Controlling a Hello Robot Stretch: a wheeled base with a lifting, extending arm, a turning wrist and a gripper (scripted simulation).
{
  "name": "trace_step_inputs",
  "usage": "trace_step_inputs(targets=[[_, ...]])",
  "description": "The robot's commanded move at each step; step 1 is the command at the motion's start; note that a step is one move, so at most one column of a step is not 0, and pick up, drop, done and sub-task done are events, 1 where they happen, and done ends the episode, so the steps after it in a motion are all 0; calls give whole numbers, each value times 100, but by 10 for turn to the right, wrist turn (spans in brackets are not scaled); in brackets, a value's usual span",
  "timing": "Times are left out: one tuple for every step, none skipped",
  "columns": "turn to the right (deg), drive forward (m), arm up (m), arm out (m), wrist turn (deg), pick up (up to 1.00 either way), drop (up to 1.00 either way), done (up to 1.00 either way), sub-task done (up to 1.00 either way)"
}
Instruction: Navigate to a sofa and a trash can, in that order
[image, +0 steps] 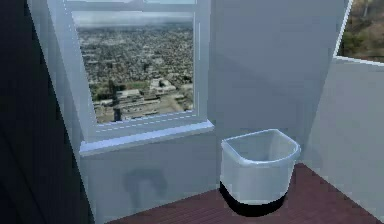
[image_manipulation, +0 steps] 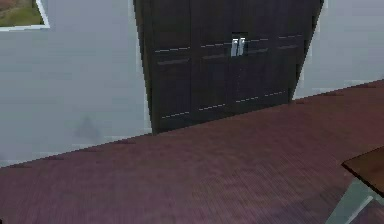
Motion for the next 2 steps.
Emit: trace_step_inputs(targets=[[0, 40, 0, 0, 0, 0, 0, 0, 0], [300, 0, 0, 0, 0, 0, 0, 0, 0]])
